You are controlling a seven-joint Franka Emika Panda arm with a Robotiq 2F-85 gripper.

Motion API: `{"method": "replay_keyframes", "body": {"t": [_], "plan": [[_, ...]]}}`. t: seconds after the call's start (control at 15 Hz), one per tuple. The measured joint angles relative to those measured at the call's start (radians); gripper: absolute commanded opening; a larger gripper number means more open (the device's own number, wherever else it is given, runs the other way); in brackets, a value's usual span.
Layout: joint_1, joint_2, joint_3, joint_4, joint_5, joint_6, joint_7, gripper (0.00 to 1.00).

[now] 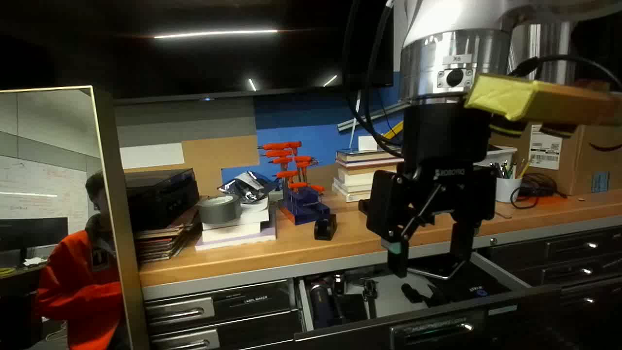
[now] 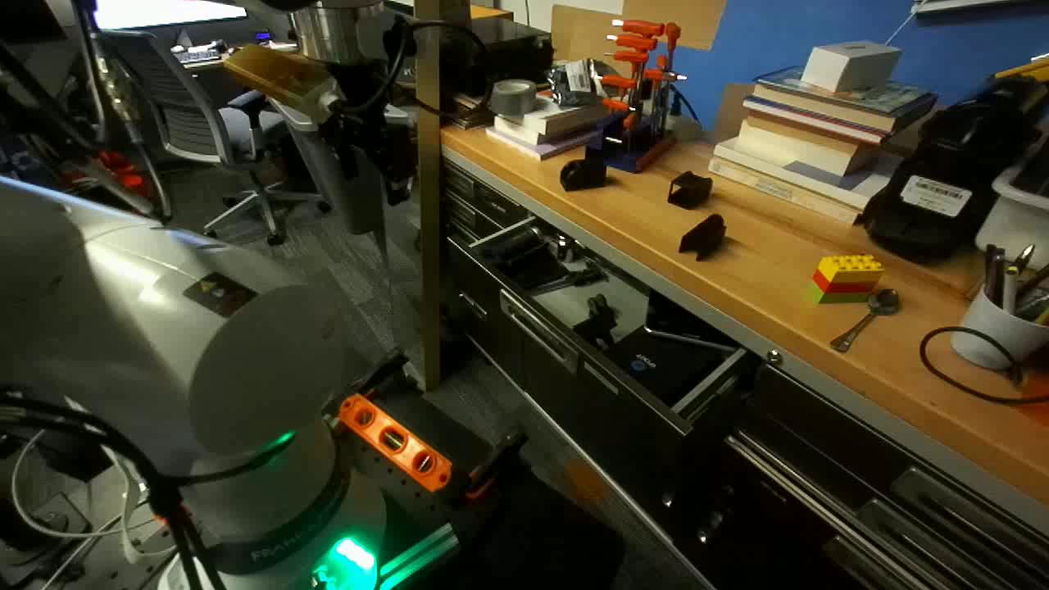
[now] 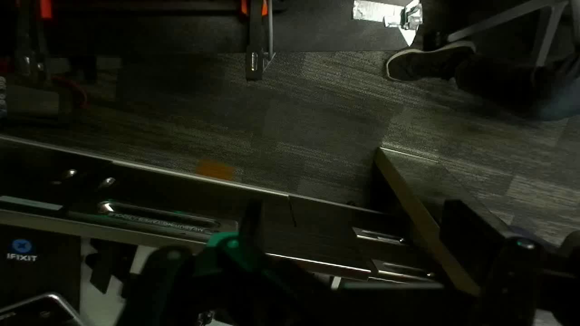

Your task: Place the black objects inside the open drawer, push the drawer closed

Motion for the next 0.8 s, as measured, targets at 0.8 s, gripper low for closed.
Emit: {"method": "replay_keyframes", "body": {"t": [0.8], "plan": [[-0.067, 0.067, -0.001, 0.030, -0.029, 0.083, 0.013, 1.00]]}}
